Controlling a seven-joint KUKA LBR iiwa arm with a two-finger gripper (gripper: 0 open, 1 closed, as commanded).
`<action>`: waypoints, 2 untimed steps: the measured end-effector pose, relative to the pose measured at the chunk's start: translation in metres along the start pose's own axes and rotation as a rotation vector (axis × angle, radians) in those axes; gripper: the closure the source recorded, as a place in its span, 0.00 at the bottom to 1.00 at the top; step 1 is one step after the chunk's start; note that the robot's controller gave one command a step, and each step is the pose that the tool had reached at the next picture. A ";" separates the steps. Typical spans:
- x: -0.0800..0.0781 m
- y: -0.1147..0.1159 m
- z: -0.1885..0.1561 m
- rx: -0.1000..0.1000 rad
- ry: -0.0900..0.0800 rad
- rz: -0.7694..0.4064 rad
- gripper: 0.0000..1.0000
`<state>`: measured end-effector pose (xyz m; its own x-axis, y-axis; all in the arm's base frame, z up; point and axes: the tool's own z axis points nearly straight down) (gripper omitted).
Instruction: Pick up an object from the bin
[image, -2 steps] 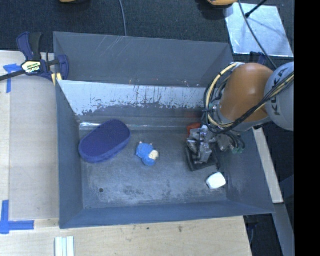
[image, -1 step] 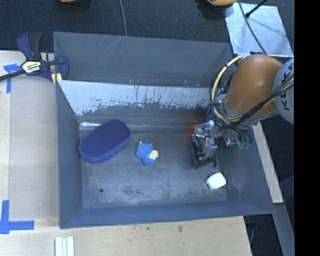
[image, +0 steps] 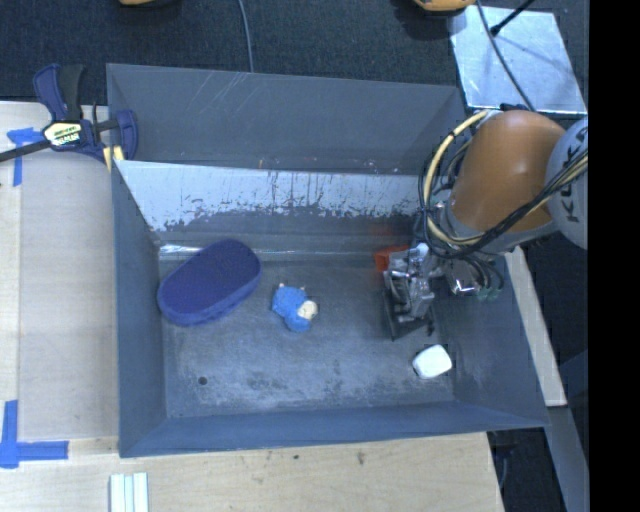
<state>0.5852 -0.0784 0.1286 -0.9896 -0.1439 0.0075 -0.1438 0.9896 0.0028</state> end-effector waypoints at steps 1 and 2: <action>0.002 0.000 0.001 0.000 0.001 0.001 1.00; 0.004 0.000 -0.027 0.002 -0.004 0.002 1.00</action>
Offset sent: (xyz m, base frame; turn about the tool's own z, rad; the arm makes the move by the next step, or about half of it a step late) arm 0.0000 0.0000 0.0030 0.0000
